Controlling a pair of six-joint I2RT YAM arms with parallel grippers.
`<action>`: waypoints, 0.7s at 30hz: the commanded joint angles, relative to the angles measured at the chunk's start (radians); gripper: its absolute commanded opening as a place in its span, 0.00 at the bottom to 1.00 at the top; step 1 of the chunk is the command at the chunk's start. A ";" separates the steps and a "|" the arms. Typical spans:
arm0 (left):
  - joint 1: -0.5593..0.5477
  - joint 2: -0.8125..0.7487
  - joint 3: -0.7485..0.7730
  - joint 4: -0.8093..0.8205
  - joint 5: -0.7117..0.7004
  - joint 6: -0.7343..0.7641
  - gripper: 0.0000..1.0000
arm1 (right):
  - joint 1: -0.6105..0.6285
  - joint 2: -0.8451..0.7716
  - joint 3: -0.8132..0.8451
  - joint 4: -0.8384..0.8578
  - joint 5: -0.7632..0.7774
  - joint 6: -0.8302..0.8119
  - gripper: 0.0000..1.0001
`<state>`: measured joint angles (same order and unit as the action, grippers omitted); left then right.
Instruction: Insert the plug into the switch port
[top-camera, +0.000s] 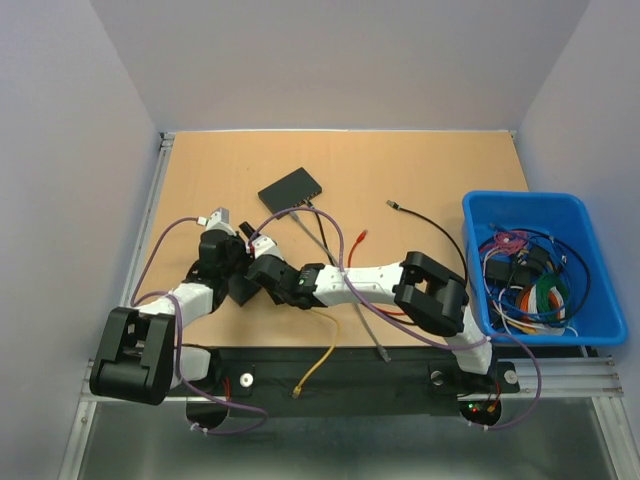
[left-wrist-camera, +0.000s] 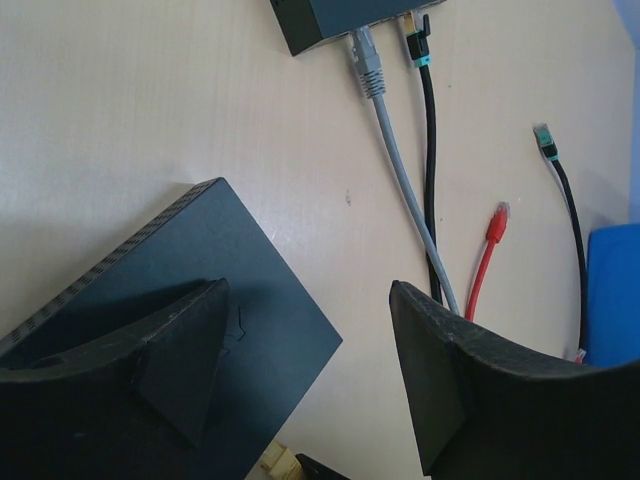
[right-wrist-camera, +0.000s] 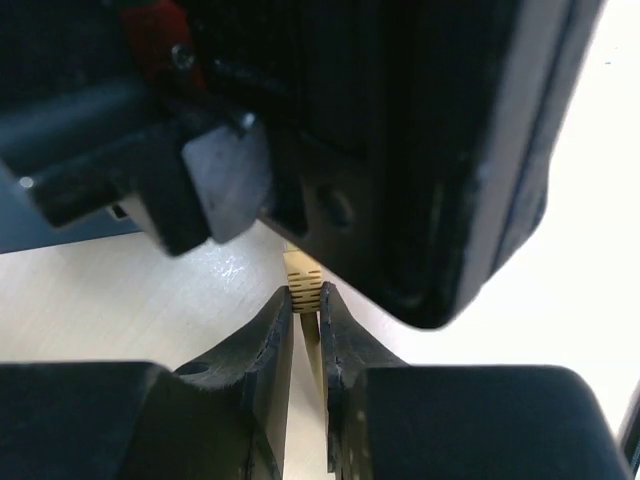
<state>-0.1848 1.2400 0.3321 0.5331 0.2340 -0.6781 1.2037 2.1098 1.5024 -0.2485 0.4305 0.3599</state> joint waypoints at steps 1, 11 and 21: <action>-0.015 -0.040 0.010 -0.206 -0.021 0.020 0.78 | -0.024 -0.008 0.005 0.118 0.057 0.019 0.00; -0.004 -0.151 0.113 -0.277 -0.174 0.026 0.78 | -0.024 0.015 0.007 0.120 0.053 -0.006 0.00; 0.083 -0.091 0.168 -0.185 -0.265 0.064 0.78 | -0.029 0.047 -0.001 0.127 0.040 -0.013 0.01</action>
<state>-0.1417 1.1259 0.4564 0.2546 0.0048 -0.6441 1.1763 2.1464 1.5021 -0.1829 0.4496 0.3546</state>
